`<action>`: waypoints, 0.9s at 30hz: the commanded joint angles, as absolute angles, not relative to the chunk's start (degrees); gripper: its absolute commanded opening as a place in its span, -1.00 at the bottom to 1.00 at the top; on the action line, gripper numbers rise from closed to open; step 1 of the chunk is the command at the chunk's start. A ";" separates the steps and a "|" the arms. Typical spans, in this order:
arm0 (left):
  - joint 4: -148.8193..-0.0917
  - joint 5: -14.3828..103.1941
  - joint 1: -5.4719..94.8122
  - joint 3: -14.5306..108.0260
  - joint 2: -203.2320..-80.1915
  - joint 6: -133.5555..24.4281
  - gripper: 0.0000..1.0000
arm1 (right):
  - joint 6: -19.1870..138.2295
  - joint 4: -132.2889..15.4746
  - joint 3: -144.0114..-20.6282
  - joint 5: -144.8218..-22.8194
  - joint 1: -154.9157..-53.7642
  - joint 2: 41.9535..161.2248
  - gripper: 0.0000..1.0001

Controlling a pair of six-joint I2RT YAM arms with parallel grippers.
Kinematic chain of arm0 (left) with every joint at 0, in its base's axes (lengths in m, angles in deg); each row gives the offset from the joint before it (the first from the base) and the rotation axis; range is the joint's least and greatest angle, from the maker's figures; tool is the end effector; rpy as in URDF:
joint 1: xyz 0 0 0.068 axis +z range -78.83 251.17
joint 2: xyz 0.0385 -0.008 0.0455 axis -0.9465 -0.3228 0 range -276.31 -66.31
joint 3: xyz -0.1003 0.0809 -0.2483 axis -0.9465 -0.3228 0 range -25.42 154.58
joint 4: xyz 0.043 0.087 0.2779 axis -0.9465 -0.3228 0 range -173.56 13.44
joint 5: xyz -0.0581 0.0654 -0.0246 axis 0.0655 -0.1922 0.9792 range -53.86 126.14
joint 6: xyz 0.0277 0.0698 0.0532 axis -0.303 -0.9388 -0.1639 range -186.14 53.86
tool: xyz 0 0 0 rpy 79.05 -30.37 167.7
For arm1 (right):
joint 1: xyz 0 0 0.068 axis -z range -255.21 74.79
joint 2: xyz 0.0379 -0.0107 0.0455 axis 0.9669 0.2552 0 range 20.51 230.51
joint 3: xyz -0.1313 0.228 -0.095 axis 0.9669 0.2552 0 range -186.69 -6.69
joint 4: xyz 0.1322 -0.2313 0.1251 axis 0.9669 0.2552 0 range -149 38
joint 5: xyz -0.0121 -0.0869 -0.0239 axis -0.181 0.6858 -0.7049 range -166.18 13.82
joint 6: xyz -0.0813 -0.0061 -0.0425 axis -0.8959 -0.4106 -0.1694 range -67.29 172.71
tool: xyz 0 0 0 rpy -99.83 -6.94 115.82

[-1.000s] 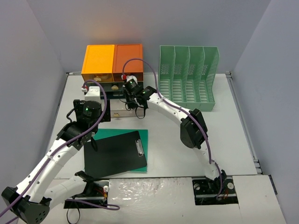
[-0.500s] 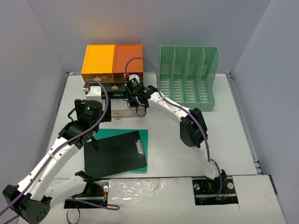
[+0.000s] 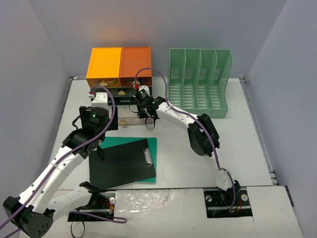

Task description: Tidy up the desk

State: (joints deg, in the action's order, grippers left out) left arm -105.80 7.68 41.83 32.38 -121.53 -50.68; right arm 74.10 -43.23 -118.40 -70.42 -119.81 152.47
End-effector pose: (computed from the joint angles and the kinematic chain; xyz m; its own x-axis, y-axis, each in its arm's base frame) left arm 0.2574 -0.0996 0.3430 -0.3928 -0.0480 -0.9183 -0.0470 0.9984 -0.0321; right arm 0.4408 0.4230 0.1828 -0.6236 -0.1052 -0.7746 -0.4439 0.8633 0.2401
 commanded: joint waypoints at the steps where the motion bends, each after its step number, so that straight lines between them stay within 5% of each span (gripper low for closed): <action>1: -103.41 7.28 41.64 33.29 -120.85 -50.59 0.79 | 74.33 -43.84 -116.81 -69.32 -120.13 150.90 -1.00; 12: -102.66 7.86 41.73 33.18 -121.76 -50.67 0.79 | 74.33 -44.50 -116.95 -67.58 -120.25 151.83 -0.95; 24: -102.40 8.20 41.66 33.03 -122.03 -50.59 0.79 | 75.12 -44.50 -116.06 -67.45 -120.56 150.56 0.04; 27: -102.49 8.22 41.70 32.94 -121.92 -50.56 0.79 | 75.29 -44.59 -115.54 -66.95 -120.89 149.89 0.12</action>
